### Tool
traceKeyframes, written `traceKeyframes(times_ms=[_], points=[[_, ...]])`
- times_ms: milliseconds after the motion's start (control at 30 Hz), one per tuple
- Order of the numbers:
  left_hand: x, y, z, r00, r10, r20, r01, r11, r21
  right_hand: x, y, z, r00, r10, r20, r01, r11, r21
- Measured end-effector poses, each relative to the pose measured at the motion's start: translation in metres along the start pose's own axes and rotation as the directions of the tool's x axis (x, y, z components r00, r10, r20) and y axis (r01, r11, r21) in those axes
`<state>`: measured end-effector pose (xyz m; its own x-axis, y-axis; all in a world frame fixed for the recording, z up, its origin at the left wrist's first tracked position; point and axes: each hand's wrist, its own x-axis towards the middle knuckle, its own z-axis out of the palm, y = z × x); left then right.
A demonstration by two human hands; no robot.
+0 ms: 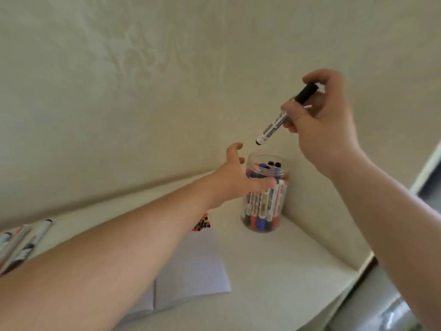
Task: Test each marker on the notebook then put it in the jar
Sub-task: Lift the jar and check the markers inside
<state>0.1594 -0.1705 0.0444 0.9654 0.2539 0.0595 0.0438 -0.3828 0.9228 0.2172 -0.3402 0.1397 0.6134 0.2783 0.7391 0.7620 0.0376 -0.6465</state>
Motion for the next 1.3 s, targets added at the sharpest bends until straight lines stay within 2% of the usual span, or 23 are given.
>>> traceKeyframes(times_ms=[100,233,433,567,667,800,933,1000,1133,1300], points=[[0.013,0.010,0.026,0.999,0.045,-0.029,-0.049,0.991,-0.125,-0.013,0.017,-0.007,0.995,0.102,0.002,-0.101,0.985,-0.137],[-0.001,0.002,0.039,0.972,0.118,-0.203,-0.121,0.993,-0.003,-0.025,0.025,-0.015,0.993,0.117,-0.029,-0.120,0.972,-0.200],[-0.064,-0.010,0.052,0.926,0.296,-0.234,-0.290,0.955,0.058,-0.054,0.006,-0.024,0.999,-0.044,-0.004,0.042,0.982,-0.182],[-0.085,-0.019,0.068,0.894,0.358,-0.269,-0.370,0.929,0.007,-0.082,-0.009,-0.029,0.983,-0.174,0.057,0.181,0.970,-0.164],[-0.093,-0.024,0.074,0.898,0.337,-0.282,-0.364,0.930,-0.047,-0.100,-0.012,-0.030,0.968,-0.235,0.082,0.247,0.952,-0.181],[-0.100,-0.025,0.075,0.911,0.335,-0.240,-0.346,0.938,-0.006,-0.113,-0.012,-0.028,0.980,-0.195,0.046,0.195,0.981,0.004],[-0.105,-0.021,0.070,0.908,0.338,-0.250,-0.347,0.938,0.008,-0.124,-0.010,-0.020,0.989,-0.140,0.053,0.143,0.988,-0.060],[-0.106,-0.021,0.067,0.906,0.327,-0.268,-0.339,0.941,0.001,-0.125,-0.013,-0.019,0.985,-0.165,0.051,0.169,0.980,-0.103],[-0.109,-0.024,0.065,0.902,0.339,-0.267,-0.346,0.938,0.020,-0.117,-0.021,-0.028,0.967,-0.237,-0.093,0.238,0.971,-0.002],[-0.113,-0.024,0.072,0.906,0.340,-0.252,-0.347,0.938,0.018,-0.122,-0.014,-0.032,0.970,-0.242,-0.035,0.240,0.968,-0.072]])
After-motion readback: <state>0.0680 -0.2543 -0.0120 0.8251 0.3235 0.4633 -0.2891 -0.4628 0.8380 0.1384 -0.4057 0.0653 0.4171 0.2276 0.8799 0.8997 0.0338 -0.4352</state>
